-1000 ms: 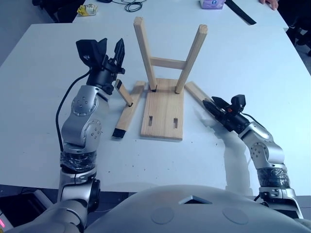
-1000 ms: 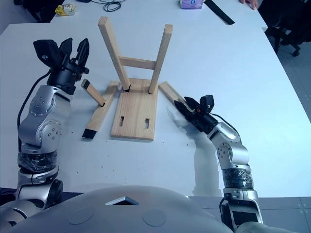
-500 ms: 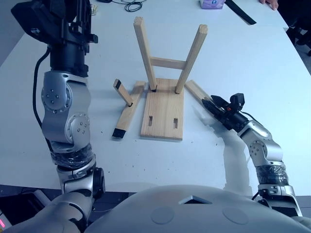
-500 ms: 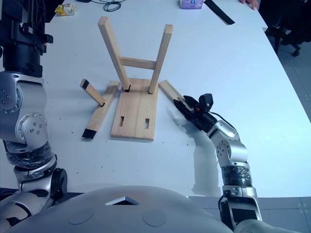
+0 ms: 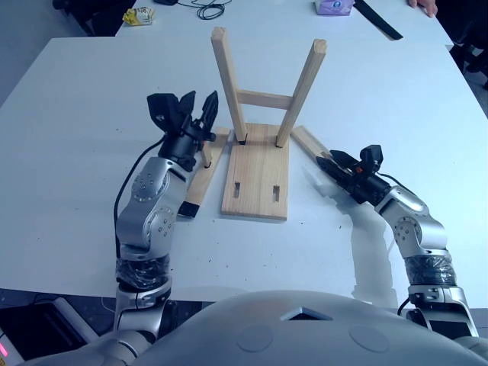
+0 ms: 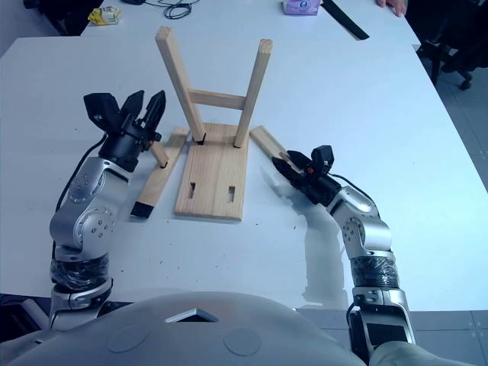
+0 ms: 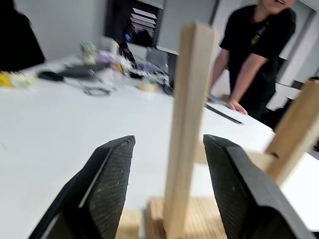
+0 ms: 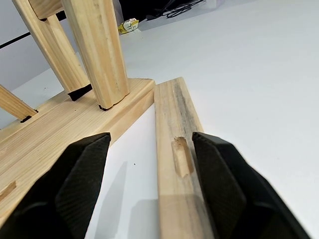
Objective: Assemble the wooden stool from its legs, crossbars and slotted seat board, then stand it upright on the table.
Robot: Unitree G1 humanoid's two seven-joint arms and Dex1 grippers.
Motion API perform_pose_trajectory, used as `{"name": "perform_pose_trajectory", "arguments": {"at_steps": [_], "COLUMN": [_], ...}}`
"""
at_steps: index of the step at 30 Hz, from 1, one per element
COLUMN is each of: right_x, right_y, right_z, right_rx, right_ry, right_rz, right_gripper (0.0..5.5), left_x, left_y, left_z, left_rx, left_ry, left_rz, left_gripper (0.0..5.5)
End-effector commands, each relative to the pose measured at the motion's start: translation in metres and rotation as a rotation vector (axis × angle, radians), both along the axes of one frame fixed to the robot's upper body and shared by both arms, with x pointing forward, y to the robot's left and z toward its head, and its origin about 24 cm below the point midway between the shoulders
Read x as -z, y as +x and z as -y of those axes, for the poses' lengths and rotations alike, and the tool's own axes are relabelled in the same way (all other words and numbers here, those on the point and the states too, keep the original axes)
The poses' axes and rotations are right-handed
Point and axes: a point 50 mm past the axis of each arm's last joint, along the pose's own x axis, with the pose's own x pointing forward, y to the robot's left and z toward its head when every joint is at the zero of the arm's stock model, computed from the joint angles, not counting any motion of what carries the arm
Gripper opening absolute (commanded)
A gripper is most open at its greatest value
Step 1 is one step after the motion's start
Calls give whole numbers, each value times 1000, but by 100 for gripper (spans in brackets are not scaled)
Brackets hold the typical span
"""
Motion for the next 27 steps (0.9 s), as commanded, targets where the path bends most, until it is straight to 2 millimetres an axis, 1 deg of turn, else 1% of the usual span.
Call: {"name": "perform_pose_trajectory", "arguments": {"at_steps": [1,4,5,7,9,11,13,15,17,18,20,22,25,27], "right_x": [27,28,29,31,33,35,37,39,41,42,46,49,52,52], "right_y": [-22,-24,-25,-26,-28,-31,-33,-35,-40,-45,-55,-64,-72,-78], "right_z": [3,3,3,2,1,1,0,0,1,1,0,1,3,4], "right_rx": [18,27,34,44,54,67,84,112,151,170,201,233,282,309], "right_ry": [-33,-29,-27,-24,-20,-15,-10,-3,9,14,20,23,26,28], "right_rz": [-157,-159,-160,-162,-165,-169,-171,-169,-168,-171,-182,-190,-198,-198], "right_gripper": [303,303,303,303,303,303,303,303,303,303,303,303,303,303], "left_x": [-39,-85,-93,-99,-92,-82,-77,-75,-78,-78,-80,-79,-61,-54], "left_y": [0,2,3,5,7,8,3,-4,-9,-11,-16,-20,-30,-34], "left_z": [-12,-36,-43,-53,-60,-62,-59,-61,-66,-66,-61,-61,-62,-67], "left_rx": [-33,-122,-142,-153,-153,-114,-12,55,104,150,270,346,473,522], "left_ry": [-3,-79,-90,-70,-29,-33,37,88,94,88,136,181,297,357], "left_rz": [183,380,406,405,346,274,246,221,201,192,163,105,-80,-159], "left_gripper": [256,256,256,256,256,256,256,256,284,300,330,362,376,376]}}
